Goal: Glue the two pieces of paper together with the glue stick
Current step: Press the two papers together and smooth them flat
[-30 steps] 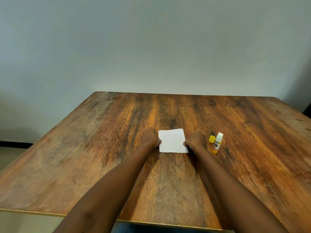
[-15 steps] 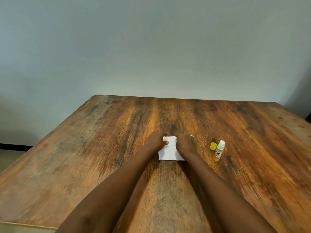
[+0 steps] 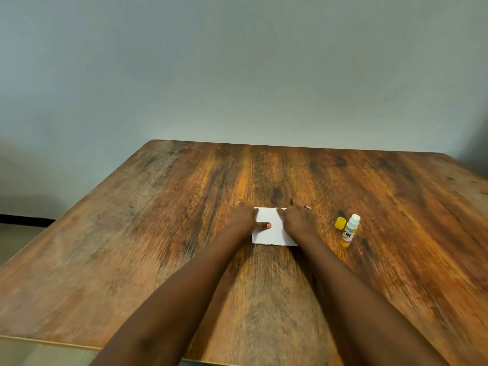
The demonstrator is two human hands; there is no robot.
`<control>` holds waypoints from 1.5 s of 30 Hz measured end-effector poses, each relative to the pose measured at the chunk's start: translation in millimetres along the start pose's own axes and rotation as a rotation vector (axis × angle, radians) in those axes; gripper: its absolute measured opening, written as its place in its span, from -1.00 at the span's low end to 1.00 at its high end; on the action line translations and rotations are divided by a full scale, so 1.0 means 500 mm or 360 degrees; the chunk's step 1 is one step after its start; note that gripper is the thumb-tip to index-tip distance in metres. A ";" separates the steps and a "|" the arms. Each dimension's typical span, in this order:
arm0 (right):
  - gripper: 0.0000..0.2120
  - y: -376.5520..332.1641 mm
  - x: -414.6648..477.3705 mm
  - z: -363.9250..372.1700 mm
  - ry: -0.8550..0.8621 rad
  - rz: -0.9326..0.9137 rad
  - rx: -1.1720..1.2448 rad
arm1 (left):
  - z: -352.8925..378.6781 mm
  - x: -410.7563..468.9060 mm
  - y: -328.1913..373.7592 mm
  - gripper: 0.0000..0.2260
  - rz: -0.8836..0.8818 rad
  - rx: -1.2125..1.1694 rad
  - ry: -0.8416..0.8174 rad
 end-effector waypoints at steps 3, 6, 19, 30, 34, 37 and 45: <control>-0.69 0.008 0.006 -0.001 -0.0055 -0.0101 -0.0121 | 0.002 -0.005 0.002 -0.40 -0.0020 0.0032 -0.0019; -0.68 0.012 0.016 -0.002 -0.0117 -0.0068 -0.0103 | -0.012 -0.008 0.003 -0.50 -0.0031 -0.0113 0.0045; -0.61 -0.021 0.055 0.019 -0.0353 -0.0103 0.0099 | -0.023 0.035 0.014 -0.59 -0.0026 -0.0283 -0.0019; -0.80 -0.018 0.078 0.001 -0.0460 0.0008 0.0399 | -0.017 0.036 -0.001 -0.59 -0.0066 -0.0579 0.0071; -0.84 -0.012 0.071 -0.016 -0.0385 0.0083 0.0582 | -0.025 0.027 -0.028 -0.73 -0.0491 -0.1147 0.0247; -0.72 -0.015 0.061 -0.031 -0.0385 0.0140 0.0683 | -0.030 0.013 -0.039 -0.81 -0.0708 -0.1412 0.0245; -0.75 -0.042 0.032 -0.060 -0.0365 -0.0067 0.0620 | -0.067 -0.024 -0.018 -0.84 -0.0552 -0.1396 0.0329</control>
Point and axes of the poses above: each hand's wrist, its own x-axis towards the middle knuckle, its own z-axis out of the palm, y = z × x, the point moved 4 cm from there along x, towards the middle knuckle, and after that the axes turned 13 degrees about y, right-handed, at the moved point
